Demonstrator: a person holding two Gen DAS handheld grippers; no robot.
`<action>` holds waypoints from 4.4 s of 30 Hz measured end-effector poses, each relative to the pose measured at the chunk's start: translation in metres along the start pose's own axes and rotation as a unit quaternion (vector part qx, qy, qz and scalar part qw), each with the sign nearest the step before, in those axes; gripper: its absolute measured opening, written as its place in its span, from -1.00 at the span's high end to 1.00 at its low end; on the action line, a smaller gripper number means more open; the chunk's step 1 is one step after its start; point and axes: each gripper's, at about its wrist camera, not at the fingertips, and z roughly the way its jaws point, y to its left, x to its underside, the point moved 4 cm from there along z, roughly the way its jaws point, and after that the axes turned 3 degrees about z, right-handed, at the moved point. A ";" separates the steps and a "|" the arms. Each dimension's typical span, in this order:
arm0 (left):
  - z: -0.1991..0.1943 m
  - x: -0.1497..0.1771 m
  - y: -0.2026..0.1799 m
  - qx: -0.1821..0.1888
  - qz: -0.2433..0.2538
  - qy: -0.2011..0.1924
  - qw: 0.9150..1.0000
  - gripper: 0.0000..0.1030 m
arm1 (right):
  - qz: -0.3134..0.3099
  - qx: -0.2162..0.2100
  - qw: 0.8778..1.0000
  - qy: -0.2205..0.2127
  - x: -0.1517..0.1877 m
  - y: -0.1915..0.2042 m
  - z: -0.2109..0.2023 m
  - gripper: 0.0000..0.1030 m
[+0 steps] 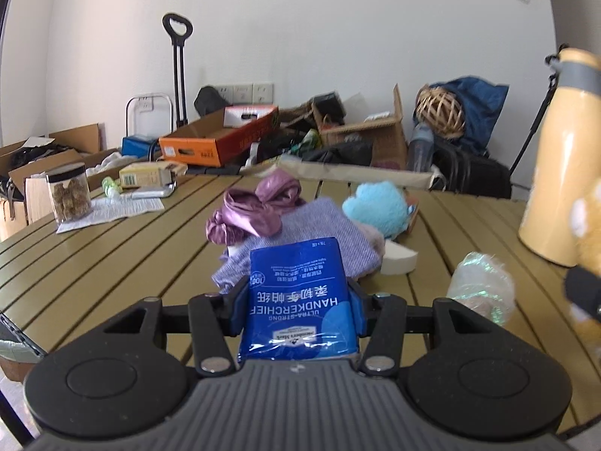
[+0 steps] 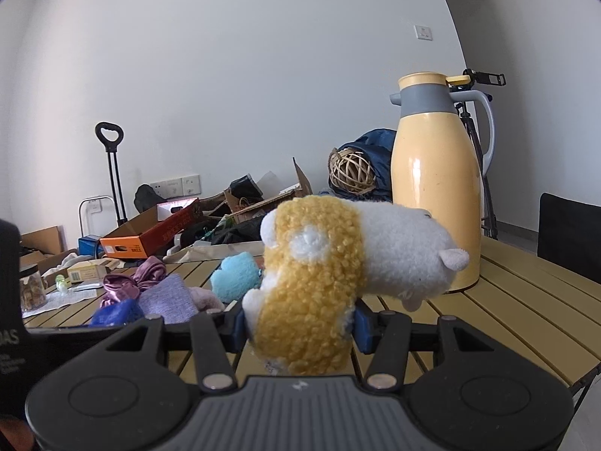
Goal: Collect trash
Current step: 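Carry the tissue pack and plush sheep down over the black bin, then open the left gripper to drop the tissue pack into the bin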
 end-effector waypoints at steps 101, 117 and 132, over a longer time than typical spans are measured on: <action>-0.008 0.203 0.011 0.082 0.084 0.331 0.936 0.00 | 0.016 0.071 0.962 0.262 0.195 -0.053 -0.081 0.00; 0.021 0.210 -0.023 0.073 0.059 0.370 0.924 0.00 | 0.017 0.088 0.958 0.271 0.198 -0.060 -0.078 0.00; 0.021 0.210 -0.026 0.057 0.072 0.366 0.926 -0.82 | 0.018 0.090 0.956 0.277 0.200 -0.062 -0.074 0.00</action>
